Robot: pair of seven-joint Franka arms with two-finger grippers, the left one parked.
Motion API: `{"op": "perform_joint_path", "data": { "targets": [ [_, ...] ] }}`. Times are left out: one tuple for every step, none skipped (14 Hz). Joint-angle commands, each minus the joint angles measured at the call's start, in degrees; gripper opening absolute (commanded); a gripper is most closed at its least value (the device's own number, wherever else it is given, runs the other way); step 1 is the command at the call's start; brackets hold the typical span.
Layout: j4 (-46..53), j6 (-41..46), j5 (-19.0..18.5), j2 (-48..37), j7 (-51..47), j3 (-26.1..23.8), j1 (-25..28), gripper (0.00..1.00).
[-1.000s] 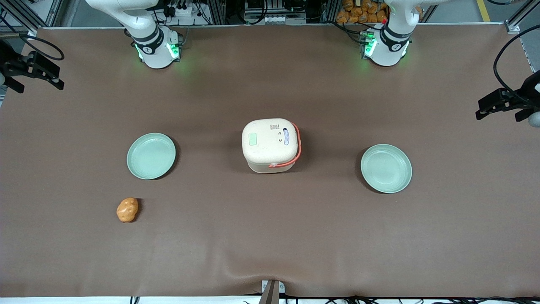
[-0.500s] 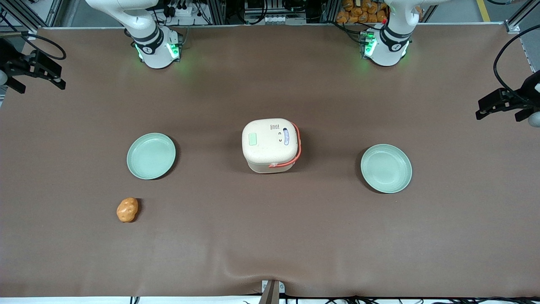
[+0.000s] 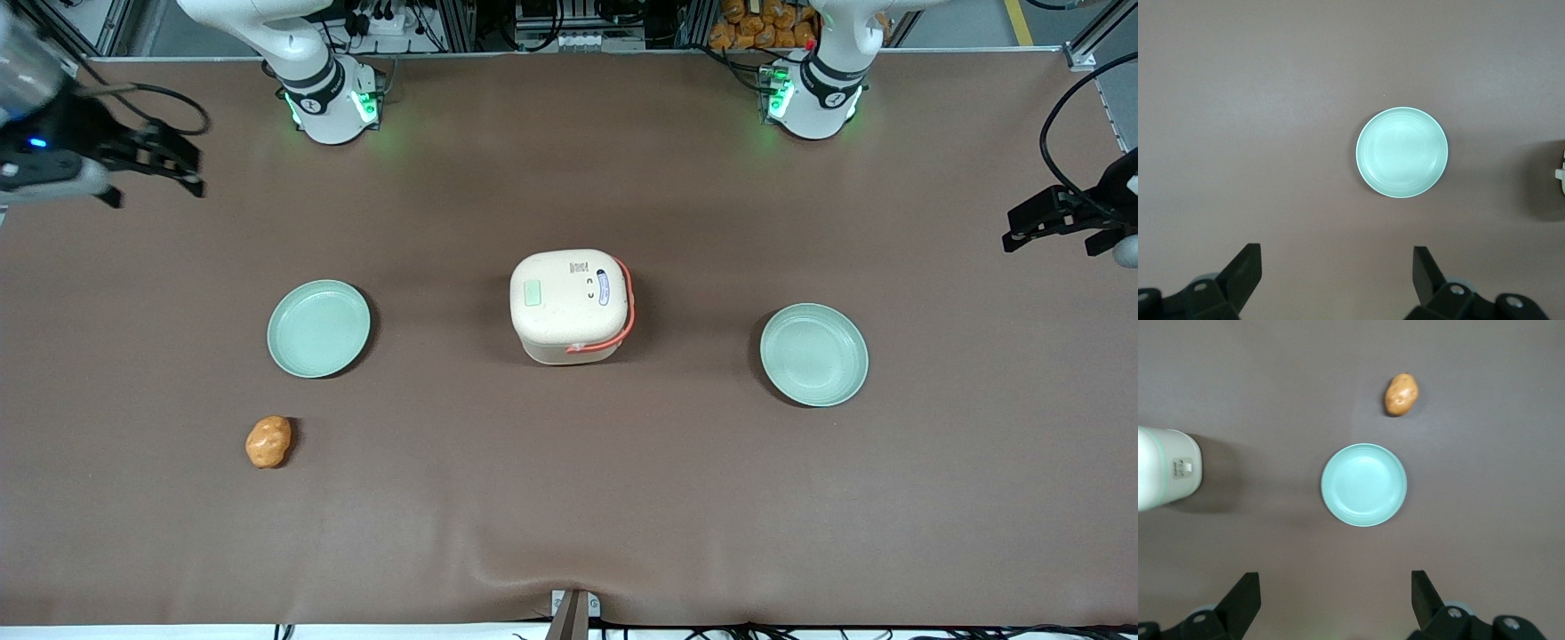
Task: Press rice cooker button with right arm
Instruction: 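Move the right gripper over the white rice cooker's lid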
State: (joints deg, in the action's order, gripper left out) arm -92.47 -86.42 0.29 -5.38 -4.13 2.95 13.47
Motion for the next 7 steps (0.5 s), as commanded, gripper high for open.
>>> {"op": "perform_joint_path", "data": {
  "targets": [
    [0.45,-0.76,-0.37,1.42,-6.23,0.48,5.50,1.00],
    [0.45,-1.64,-0.46,2.56,-8.85,0.48,7.17,1.00],
    [0.45,-2.52,-0.46,3.52,-11.58,0.48,8.93,1.00],
    [0.45,-3.92,-0.46,4.49,-13.95,0.48,10.51,0.97],
    [0.45,-5.58,-0.46,5.46,-16.15,0.48,11.92,0.89],
    [0.54,-7.25,-0.46,6.42,-17.83,0.48,13.33,0.81],
    [0.45,-8.92,-0.38,7.65,-19.67,0.48,14.91,0.72]
  ]
}}
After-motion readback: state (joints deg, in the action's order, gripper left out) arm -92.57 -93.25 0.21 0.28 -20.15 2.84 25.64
